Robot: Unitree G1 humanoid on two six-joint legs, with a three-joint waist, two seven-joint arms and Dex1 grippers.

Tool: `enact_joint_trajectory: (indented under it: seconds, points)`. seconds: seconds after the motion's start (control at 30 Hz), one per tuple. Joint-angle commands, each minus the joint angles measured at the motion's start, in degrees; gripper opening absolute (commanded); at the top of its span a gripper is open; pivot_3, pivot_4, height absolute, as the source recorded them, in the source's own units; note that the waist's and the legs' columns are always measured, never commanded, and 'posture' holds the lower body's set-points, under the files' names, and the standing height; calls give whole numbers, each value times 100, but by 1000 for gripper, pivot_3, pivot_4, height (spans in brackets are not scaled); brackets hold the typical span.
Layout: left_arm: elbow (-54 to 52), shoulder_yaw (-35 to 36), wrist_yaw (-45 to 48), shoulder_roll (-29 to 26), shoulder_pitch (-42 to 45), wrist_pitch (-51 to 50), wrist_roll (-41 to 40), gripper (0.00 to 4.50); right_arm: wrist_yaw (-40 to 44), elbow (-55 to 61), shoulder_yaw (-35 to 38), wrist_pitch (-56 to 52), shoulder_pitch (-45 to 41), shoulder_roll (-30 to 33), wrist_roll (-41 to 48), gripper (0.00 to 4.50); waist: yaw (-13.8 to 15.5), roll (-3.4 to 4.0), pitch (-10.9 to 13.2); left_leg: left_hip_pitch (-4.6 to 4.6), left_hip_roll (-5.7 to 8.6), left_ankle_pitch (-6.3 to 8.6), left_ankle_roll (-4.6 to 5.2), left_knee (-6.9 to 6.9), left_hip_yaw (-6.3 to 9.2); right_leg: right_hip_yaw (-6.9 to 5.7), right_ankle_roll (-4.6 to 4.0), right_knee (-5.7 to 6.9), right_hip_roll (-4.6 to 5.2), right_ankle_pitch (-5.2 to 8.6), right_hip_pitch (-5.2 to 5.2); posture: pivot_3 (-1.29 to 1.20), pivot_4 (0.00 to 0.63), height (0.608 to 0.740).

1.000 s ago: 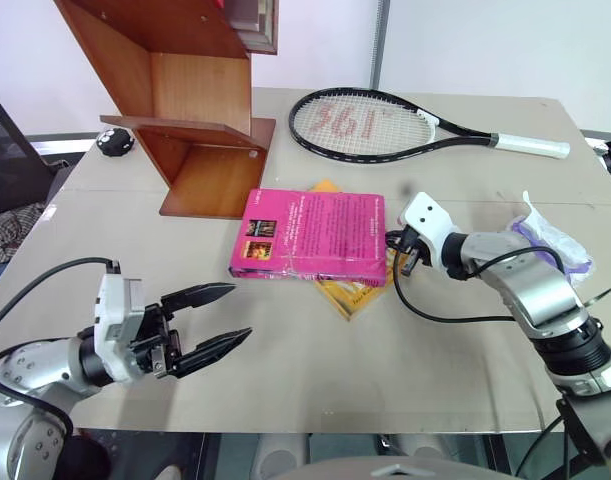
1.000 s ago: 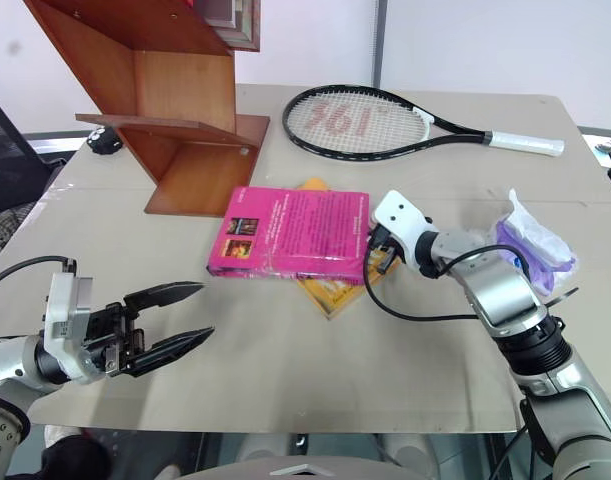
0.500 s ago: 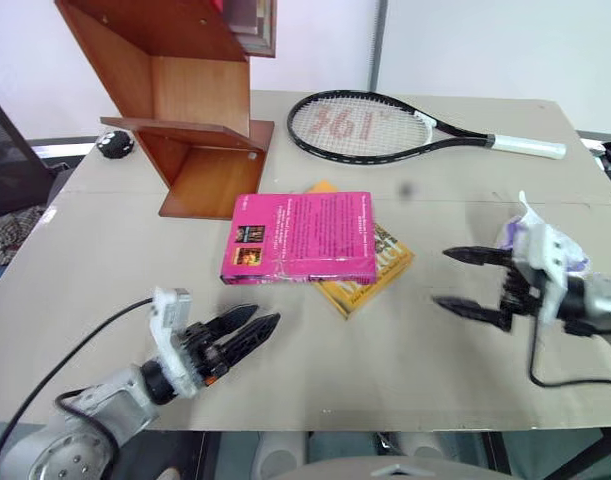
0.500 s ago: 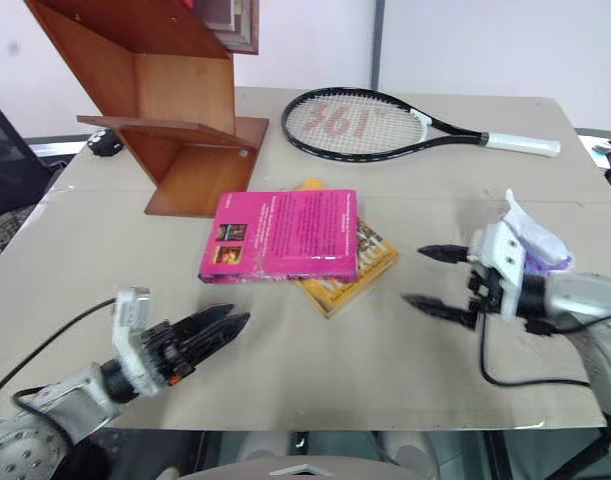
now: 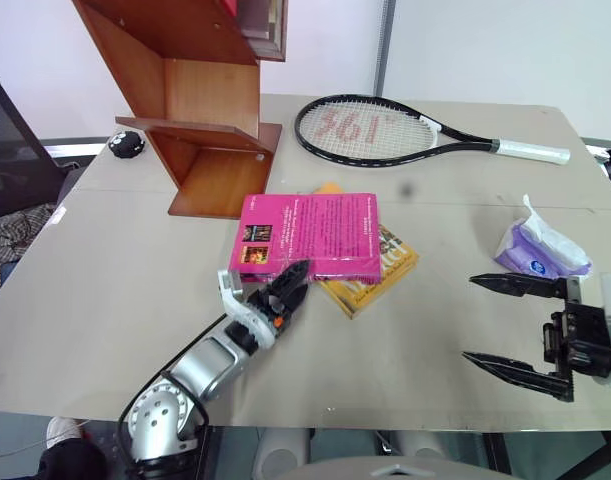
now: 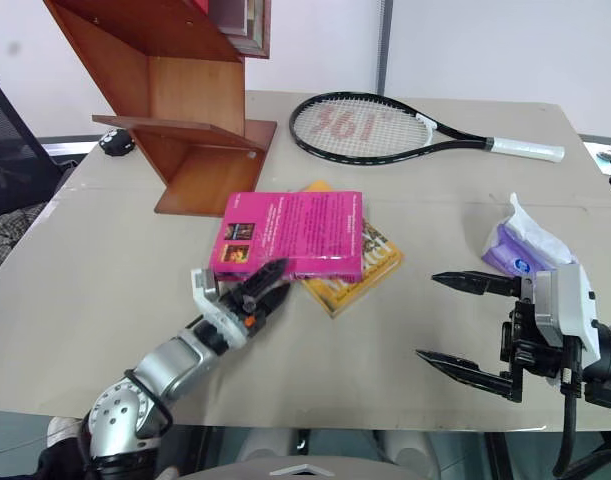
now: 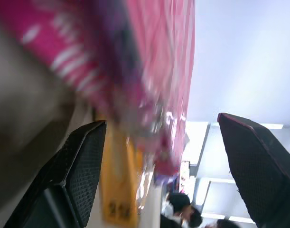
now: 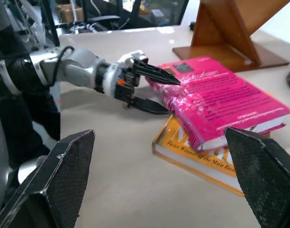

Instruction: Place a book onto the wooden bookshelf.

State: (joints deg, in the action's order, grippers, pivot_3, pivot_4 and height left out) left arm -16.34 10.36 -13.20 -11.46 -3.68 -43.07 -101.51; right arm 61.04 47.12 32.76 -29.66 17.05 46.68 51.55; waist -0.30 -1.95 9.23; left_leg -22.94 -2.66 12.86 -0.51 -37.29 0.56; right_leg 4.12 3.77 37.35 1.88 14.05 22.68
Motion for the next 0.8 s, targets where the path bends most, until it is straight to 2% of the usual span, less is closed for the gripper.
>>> enact_joint_trajectory:
  seconds: [0.03, 0.2, 0.3, 0.43, 0.47, 0.5, 0.53, 0.6, 0.7, 0.77, 0.8]
  points:
    - [267, -56, -73, 249, 218, 172, -146, 3879, -185, 183, 133, 192, -32, -18, 83, 4327, 4, 4, -2, 0, 0, 0, 0, 1, 0, 0, -5, 0, 0, -3, 0, 0, 150, 740]
    - [831, 8, -153, 926, 630, 585, 111, 3879, -261, 183, 23, 311, 47, -2, -61, 4327, 119, 22, -13, 0, 10, 0, 0, 0, 7, 0, -8, -14, 1, -5, -9, 0, 150, 740]
    - [1030, 197, -188, 1185, 656, 743, 42, 3109, -287, 182, 55, 337, 80, 32, -70, 4474, 131, 58, -35, 0, 21, 0, 0, 0, 15, 2, -8, -43, 5, -5, -28, 0, 150, 740]
    - [1230, 441, -62, 1265, 655, 776, 38, 1496, -240, 93, 54, 392, 103, 102, -129, 4474, 122, 80, -49, 1, 31, 0, 0, 1, 15, 8, 8, -55, 10, 5, -37, 0, 150, 740]
    - [1247, 501, -40, 1265, 664, 774, 5, 897, -241, 65, 26, 405, 82, 116, -151, 4474, 118, 87, -53, 3, 31, 0, -1, 1, 16, 8, 10, -55, 10, 6, -38, 0, 150, 740]
    - [1227, 543, -47, 1234, 665, 742, -37, 673, -250, 35, -12, 412, 43, 129, -169, 4474, 113, 93, -57, 5, 31, 0, -1, 2, 17, 8, 10, -55, 10, 6, -38, 0, 150, 740]
    - [1187, 569, -43, 1190, 661, 689, -82, 635, -258, 11, -46, 419, 9, 140, -184, 4474, 106, 97, -59, 8, 31, 0, -1, 4, 18, 8, 11, -55, 10, 6, -38, 0, 150, 740]
    - [969, 618, 54, 1018, 623, 501, -288, 635, -269, -17, -115, 441, -50, 136, -206, 4474, 96, 100, -61, 13, 31, 1, -2, 8, 24, 7, 11, -55, 8, 6, -37, 0, 150, 740]
    - [107, 601, 768, 84, 666, -159, -244, 635, -287, -126, -225, 504, -148, 66, -202, 4474, 38, 86, -51, 14, 31, 1, -2, 12, 29, 7, 11, -54, 4, 6, -31, 0, 150, 740]
    - [-385, 517, 1213, -662, 877, -534, -20, 635, -273, -228, -268, 562, -160, 12, -232, 4474, 8, 26, -13, -1, 29, 1, -3, 26, 54, -2, 9, -53, -5, 5, -17, 0, 150, 740]
    - [-526, 451, 1416, -939, 950, -638, 129, 635, -266, -264, -281, 586, -158, -5, -249, 4474, 12, 19, -9, -15, 29, 0, -4, 27, 67, -8, 6, -52, -8, 4, -6, 0, 150, 740]
